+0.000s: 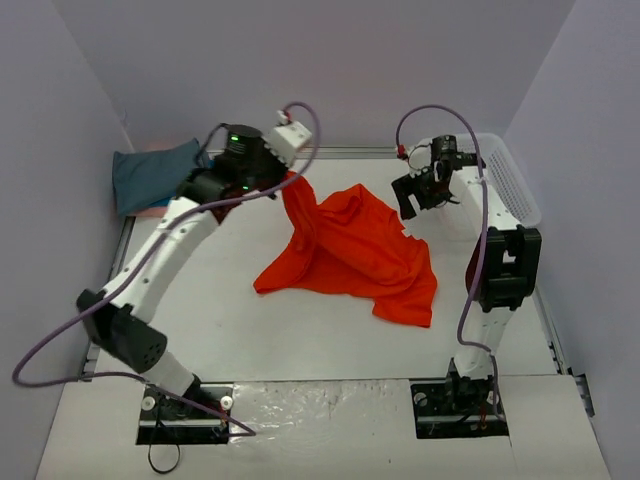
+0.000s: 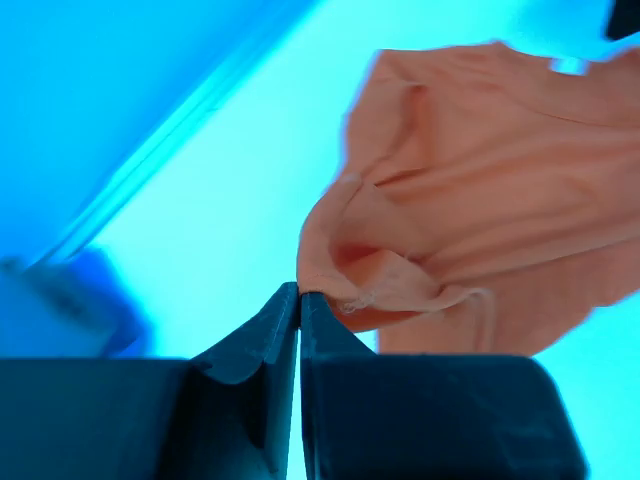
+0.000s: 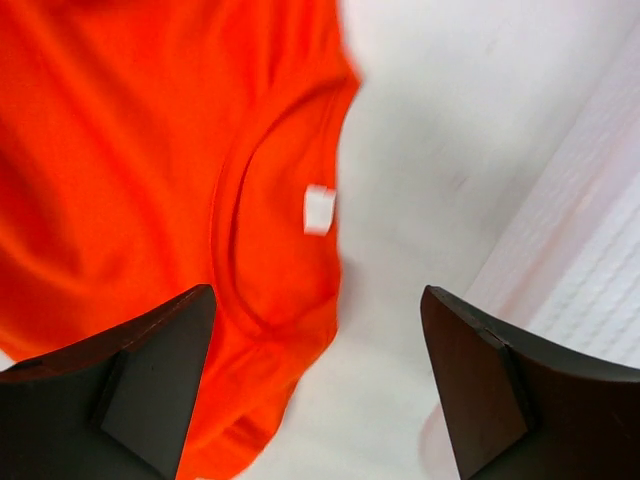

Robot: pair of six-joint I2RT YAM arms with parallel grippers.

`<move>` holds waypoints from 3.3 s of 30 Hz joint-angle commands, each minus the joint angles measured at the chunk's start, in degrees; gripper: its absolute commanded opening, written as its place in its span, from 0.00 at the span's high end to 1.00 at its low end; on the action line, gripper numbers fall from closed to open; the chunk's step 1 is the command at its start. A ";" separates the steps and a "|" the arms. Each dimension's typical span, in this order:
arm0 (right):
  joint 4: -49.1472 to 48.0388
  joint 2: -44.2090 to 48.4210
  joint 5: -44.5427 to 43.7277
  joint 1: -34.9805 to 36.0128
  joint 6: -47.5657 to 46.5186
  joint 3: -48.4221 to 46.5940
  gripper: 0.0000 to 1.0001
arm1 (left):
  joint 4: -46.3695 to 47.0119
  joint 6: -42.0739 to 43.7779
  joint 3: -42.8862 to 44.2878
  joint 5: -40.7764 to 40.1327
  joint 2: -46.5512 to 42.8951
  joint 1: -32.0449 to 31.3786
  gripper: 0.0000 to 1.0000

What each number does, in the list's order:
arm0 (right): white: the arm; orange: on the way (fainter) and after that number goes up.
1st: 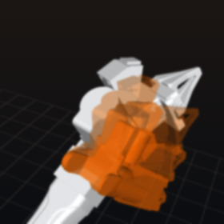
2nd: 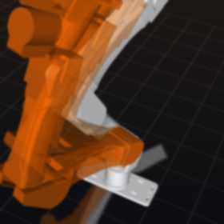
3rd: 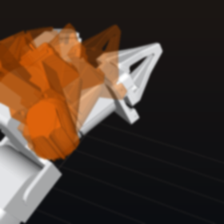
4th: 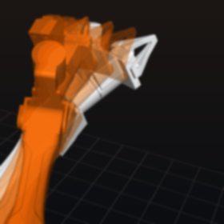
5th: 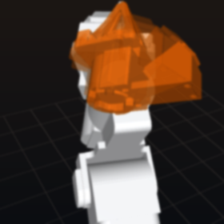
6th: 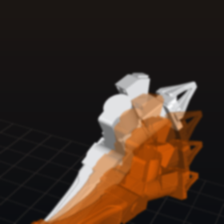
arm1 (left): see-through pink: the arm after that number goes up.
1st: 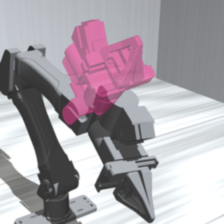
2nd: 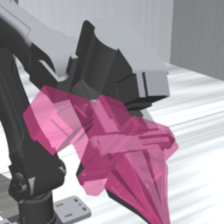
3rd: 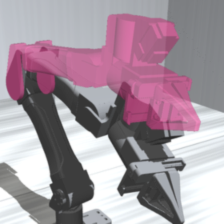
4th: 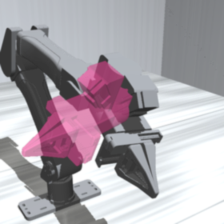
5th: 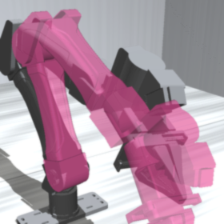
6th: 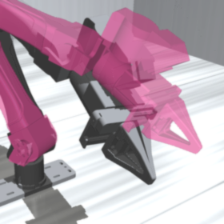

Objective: Fold and stack the t-shirts
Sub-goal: Flatten out the tshirt

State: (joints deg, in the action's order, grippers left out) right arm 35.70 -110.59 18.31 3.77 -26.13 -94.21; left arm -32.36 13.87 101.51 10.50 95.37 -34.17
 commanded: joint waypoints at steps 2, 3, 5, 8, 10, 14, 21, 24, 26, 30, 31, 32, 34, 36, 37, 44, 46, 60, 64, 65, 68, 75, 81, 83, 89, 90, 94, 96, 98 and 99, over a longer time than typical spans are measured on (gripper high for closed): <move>-0.81 -10.22 2.79 -0.08 4.33 -11.76 0.20 | -4.47 3.44 -10.08 -1.02 -10.20 8.50 0.98; -0.81 -12.18 2.96 -0.08 5.29 -13.70 0.20 | -4.82 4.75 -11.59 -1.18 -12.21 10.95 0.98; -0.64 -17.89 3.76 0.53 5.91 -19.67 0.20 | -4.99 5.90 -16.06 -1.19 -14.59 12.89 0.98; -0.72 -25.89 3.93 1.85 7.32 -28.82 0.20 | -4.29 6.88 -20.91 -2.24 -16.53 15.01 0.98; -0.72 -29.94 4.63 2.47 7.85 -33.46 0.19 | -4.03 6.61 -23.46 -1.45 -16.54 16.15 0.98; -0.81 -34.08 3.59 4.40 7.68 -38.92 0.17 | -3.42 5.73 -26.10 -0.04 -16.62 17.21 0.98; -1.34 -37.06 1.74 8.00 7.50 -41.84 0.14 | -4.03 5.73 -26.02 -0.31 -16.80 18.00 0.98; -1.60 -38.64 0.77 8.88 7.94 -43.24 0.14 | -3.94 5.82 -26.19 -0.31 -17.06 18.44 0.98; -2.21 -39.53 -0.46 9.41 8.63 -43.86 0.15 | -3.85 5.82 -26.54 -0.13 -17.24 18.79 0.98; -3.97 -42.08 -5.46 10.03 9.87 -46.23 0.19 | -3.24 5.64 -27.60 0.22 -17.94 19.41 0.98; -4.50 -42.34 -6.00 10.03 10.13 -46.41 0.19 | -3.06 5.47 -27.69 0.57 -18.46 19.67 0.98; -5.55 -42.52 -6.44 10.03 10.31 -46.58 0.19 | -2.97 5.47 -28.03 0.92 -18.56 19.85 0.98; -6.61 -42.87 -7.49 10.03 10.49 -46.76 0.20 | -2.80 5.55 -28.48 1.01 -19.26 20.37 0.98; -7.84 -43.57 -7.93 10.03 10.49 -46.94 0.21 | -2.54 5.64 -29.27 0.92 -19.61 20.72 0.98; -8.19 -43.84 -8.46 10.03 10.49 -47.37 0.21 | -2.27 5.56 -29.44 1.10 -19.79 20.90 0.98; -9.42 -45.51 -9.86 10.38 9.78 -46.59 0.65 | -1.39 5.55 -30.67 1.89 -20.31 22.04 0.98; -9.42 -45.33 -10.74 10.55 9.17 -45.45 0.98 | -1.30 5.64 -30.85 1.89 -20.05 22.04 0.98; -9.16 -13.28 -7.59 6.95 7.32 -12.09 1.00 | -1.30 5.29 -26.11 1.45 -17.15 27.13 0.98; -5.14 4.62 -6.97 6.34 6.88 -1.45 1.00 | -6.56 5.90 -23.03 4.70 -19.86 28.55 0.98; -3.90 7.72 -6.53 6.25 6.62 0.76 1.00 | -7.27 6.08 -22.77 5.83 -20.92 28.72 0.98; 0.58 20.11 -3.46 5.99 5.39 8.94 1.00 | -10.70 6.96 -22.94 8.81 -26.37 29.77 0.98; 10.00 39.99 2.79 5.72 3.54 17.13 1.00 | -20.47 10.30 -23.46 14.29 -35.24 31.19 0.98; 4.49 40.28 -2.83 5.37 3.28 18.19 1.00 | -13.36 3.91 -24.61 7.00 -32.54 31.36 0.98; 2.54 34.76 -3.62 4.93 3.45 16.97 1.00 | -10.37 2.40 -24.52 5.24 -30.26 31.54 0.98; -0.64 13.06 -4.33 3.35 4.07 0.82 1.00 | -1.14 -3.05 -16.38 5.50 -13.85 31.89 0.98; -0.55 8.24 -4.77 3.26 4.33 -5.39 1.00 | -0.69 -4.10 -14.43 5.67 -11.98 32.06 0.98; -0.02 -1.02 -6.18 1.77 6.96 -19.92 1.00 | 0.28 -6.13 -2.84 4.27 -4.33 32.50 0.98; 0.59 -2.70 -5.56 0.63 8.19 -29.77 1.00 | 0.19 -7.53 1.47 3.74 -3.09 32.59 0.98; 0.68 -1.92 -5.47 0.45 8.73 -35.65 1.00 | 1.15 -8.24 5.44 4.09 -5.01 32.59 0.98; 0.51 -0.96 -5.65 0.45 8.73 -36.82 1.00 | 1.24 -9.03 6.32 4.17 -5.98 32.59 0.98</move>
State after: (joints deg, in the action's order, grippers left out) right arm 36.75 -117.54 13.93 5.04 -19.14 -122.69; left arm -35.09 8.19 101.60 15.99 96.01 -2.39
